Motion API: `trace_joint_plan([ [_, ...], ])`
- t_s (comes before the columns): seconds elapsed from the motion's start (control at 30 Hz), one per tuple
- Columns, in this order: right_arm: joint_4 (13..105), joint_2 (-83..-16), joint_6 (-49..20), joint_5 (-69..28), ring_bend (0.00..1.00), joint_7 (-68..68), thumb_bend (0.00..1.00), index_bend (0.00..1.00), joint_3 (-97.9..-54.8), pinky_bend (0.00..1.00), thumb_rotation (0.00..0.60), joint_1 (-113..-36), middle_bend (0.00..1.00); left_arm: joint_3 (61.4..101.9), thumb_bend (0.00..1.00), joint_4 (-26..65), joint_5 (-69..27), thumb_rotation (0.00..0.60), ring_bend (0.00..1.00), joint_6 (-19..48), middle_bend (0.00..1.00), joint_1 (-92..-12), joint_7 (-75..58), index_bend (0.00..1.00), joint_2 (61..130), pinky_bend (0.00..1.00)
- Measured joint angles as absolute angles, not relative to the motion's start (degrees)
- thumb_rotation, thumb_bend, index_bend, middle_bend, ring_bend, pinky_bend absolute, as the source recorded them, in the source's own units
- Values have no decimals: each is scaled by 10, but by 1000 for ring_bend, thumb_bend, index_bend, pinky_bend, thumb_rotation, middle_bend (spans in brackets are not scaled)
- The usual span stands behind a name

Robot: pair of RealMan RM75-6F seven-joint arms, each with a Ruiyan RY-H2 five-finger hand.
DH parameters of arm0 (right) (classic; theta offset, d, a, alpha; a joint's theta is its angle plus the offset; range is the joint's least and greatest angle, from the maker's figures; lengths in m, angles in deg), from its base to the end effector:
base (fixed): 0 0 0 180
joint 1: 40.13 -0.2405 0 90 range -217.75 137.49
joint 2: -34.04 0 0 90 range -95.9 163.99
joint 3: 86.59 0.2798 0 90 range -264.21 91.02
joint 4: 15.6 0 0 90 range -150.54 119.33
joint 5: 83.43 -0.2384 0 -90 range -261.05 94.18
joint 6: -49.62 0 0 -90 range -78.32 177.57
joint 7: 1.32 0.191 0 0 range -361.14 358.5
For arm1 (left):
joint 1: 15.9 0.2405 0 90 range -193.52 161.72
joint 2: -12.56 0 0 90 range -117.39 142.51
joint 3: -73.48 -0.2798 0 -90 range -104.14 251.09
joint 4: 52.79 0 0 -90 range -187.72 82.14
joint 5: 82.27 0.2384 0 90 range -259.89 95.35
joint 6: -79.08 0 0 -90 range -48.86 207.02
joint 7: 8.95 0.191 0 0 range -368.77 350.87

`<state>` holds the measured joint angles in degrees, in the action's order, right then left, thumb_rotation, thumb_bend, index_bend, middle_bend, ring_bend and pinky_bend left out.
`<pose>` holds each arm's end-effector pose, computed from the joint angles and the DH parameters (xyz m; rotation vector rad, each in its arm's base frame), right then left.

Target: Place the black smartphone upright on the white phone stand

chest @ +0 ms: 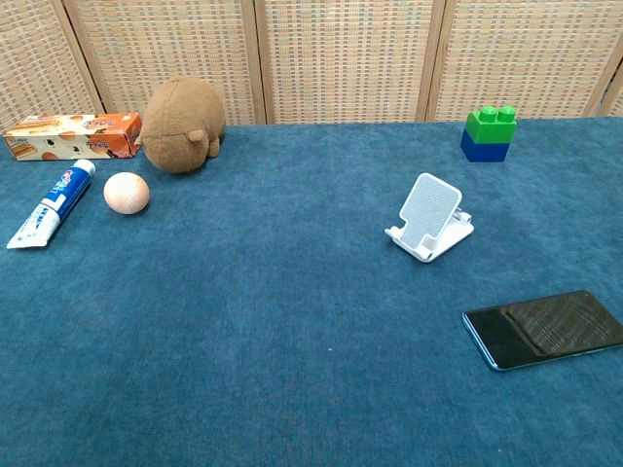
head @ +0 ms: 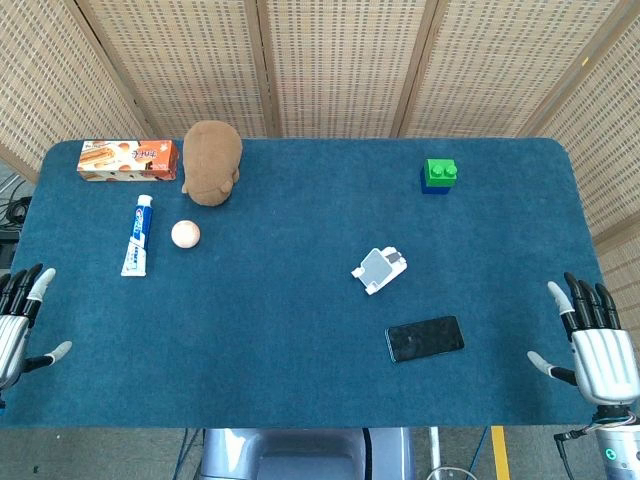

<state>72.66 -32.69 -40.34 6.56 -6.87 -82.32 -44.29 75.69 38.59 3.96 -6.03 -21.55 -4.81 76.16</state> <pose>-0.3360 -0.2332 0.1486 1.4040 -0.7086 0.9070 -0.3449 0.2347 0.1461 -1.4307 -0.8240 -0.8399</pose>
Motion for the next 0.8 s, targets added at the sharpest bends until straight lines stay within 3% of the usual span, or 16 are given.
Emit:
trace_joint_plan([
  [0.33, 730, -320, -382, 79, 0, -64, 0, 0, -835, 0, 600, -450, 0, 755, 0, 390, 41, 600, 0, -65, 0, -212, -48, 0, 760, 0],
  [0.53, 728, -314, -314, 97, 0, -40, 0, 27, -846, 10, 600, -486, 11, 756, 0, 389, 41, 600, 0, -63, 0, -214, -42, 0, 763, 0],
  [0.63, 722, -316, -262, 106, 9, -35, 0, 67, -848, 94, 600, -520, 61, 757, 0, 390, 36, 600, 0, -59, 0, -215, -37, 0, 765, 0],
  [0.8, 681, -350, -193, 116, 126, -38, 0, 152, -845, 263, 600, -579, 164, 761, 0, 393, 30, 600, 0, -61, 0, -214, -34, 0, 767, 0],
])
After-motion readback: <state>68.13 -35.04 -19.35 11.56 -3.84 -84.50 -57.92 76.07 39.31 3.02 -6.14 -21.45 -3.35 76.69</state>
